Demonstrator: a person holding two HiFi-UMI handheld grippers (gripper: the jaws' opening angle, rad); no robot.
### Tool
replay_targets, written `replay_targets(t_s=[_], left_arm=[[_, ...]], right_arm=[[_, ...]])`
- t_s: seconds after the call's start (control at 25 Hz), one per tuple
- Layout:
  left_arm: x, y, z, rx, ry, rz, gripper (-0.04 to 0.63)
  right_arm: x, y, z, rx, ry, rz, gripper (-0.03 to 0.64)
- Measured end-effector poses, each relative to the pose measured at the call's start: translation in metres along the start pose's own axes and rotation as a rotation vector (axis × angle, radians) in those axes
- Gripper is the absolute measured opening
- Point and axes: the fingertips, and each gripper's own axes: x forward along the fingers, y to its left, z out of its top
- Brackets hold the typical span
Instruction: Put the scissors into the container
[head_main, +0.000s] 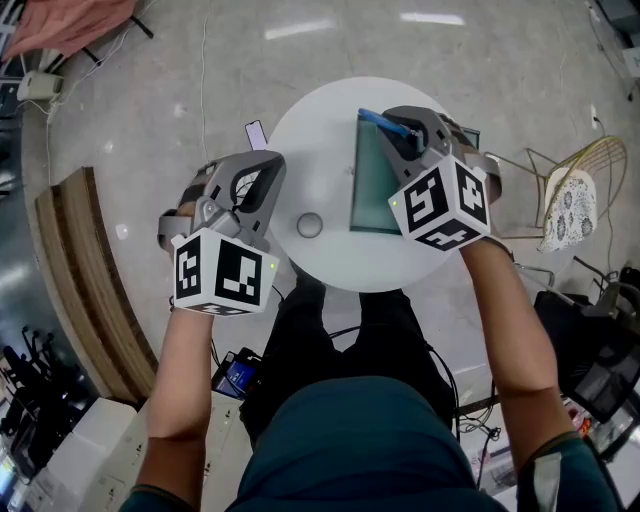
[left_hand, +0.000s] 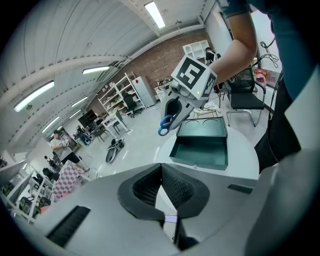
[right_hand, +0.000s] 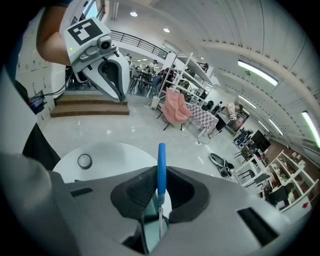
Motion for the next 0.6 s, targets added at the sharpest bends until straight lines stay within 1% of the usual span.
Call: replay_targets(t_s=[0.6], left_arm=[[0.032,-0.002,-0.02,-0.018,0.007,-0.029,0.018]], right_arm=[[0.038,0.007,-0.023,0.007,0.03,0.033,0.069]])
